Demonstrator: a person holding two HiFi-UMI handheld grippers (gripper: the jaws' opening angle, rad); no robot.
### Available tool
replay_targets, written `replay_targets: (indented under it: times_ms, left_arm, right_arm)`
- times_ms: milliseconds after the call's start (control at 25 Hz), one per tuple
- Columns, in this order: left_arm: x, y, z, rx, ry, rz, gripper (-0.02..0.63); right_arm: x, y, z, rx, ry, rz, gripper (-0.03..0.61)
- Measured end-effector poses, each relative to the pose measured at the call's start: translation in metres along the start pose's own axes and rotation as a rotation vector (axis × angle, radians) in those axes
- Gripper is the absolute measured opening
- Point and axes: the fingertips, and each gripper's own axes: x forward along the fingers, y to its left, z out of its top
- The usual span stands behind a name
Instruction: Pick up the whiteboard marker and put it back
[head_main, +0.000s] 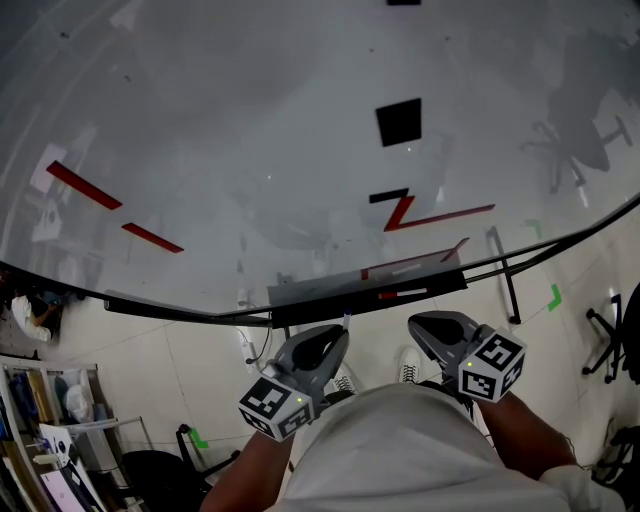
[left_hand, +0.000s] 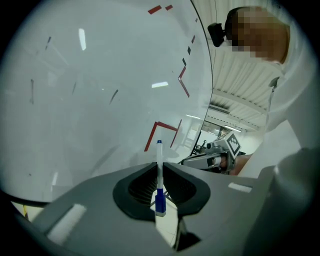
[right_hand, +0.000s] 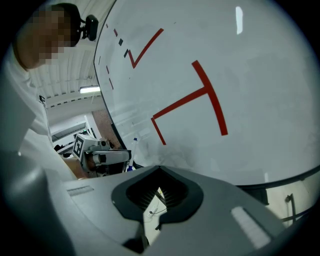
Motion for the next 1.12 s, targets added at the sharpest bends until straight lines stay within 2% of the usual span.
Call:
replay_targets:
  times_ms: [640, 1120]
  left_arm:
    - [-0.0012, 0.0055, -0.0058, -0.006, 0.028, 0.007, 0.054]
    - [0.0011, 0.0050, -0.0053, 0.028, 0.036, 0.010, 0.055]
  right_arm:
    - [0.0034, -0.0006, -0.0033, -0.008, 0.013, -0.001, 0.002]
    - [0.0016, -0.0021, -0.0022, -0.014, 0.010, -0.011, 0.002]
